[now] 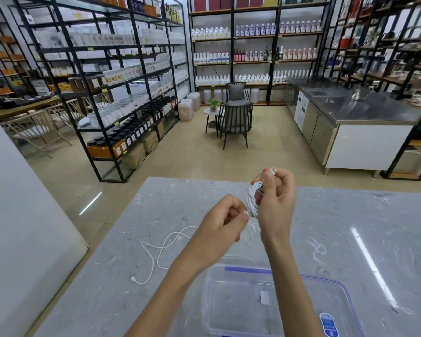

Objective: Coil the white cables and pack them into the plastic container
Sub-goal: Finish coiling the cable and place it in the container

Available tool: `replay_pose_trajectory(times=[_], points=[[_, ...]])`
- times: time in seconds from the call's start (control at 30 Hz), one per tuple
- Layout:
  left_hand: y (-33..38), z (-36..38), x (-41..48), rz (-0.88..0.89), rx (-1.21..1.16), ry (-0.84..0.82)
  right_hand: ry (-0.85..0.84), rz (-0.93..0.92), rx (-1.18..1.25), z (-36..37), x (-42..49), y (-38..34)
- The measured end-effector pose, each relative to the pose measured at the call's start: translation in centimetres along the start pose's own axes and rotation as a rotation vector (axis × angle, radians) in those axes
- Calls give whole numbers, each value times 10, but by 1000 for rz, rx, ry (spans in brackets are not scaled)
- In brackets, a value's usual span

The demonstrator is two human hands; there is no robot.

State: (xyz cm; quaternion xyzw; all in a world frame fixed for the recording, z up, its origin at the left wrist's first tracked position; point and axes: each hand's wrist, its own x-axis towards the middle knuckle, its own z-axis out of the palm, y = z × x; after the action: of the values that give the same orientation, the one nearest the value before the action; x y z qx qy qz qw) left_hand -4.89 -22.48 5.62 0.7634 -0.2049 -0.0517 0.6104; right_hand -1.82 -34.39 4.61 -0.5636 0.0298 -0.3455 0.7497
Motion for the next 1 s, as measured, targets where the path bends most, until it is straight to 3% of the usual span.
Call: replay_pose_trajectory(times=[0.13, 0.27, 0.4, 0.5, 0.77, 0.93, 1.0], points=[[8, -2, 3, 47, -39, -130, -154, 159, 37, -1, -3, 0], [1, 4, -2, 88, -57, -133, -62, 276, 63, -9, -5, -1], [-5, 9, -3, 157, 42, -71, 140, 174, 36, -13, -7, 2], [-6, 15, -7, 219, 118, -44, 201, 83, 41, -16, -9, 2], [-17, 16, -17, 292, 266, -39, 257, 21, 22, -20, -7, 10], [-26, 5, -16, 167, 327, -64, 246, -41, -77, -14, -10, 7], [-31, 5, -16, 141, 360, -4, 188, -71, -98, -9, -19, 8]])
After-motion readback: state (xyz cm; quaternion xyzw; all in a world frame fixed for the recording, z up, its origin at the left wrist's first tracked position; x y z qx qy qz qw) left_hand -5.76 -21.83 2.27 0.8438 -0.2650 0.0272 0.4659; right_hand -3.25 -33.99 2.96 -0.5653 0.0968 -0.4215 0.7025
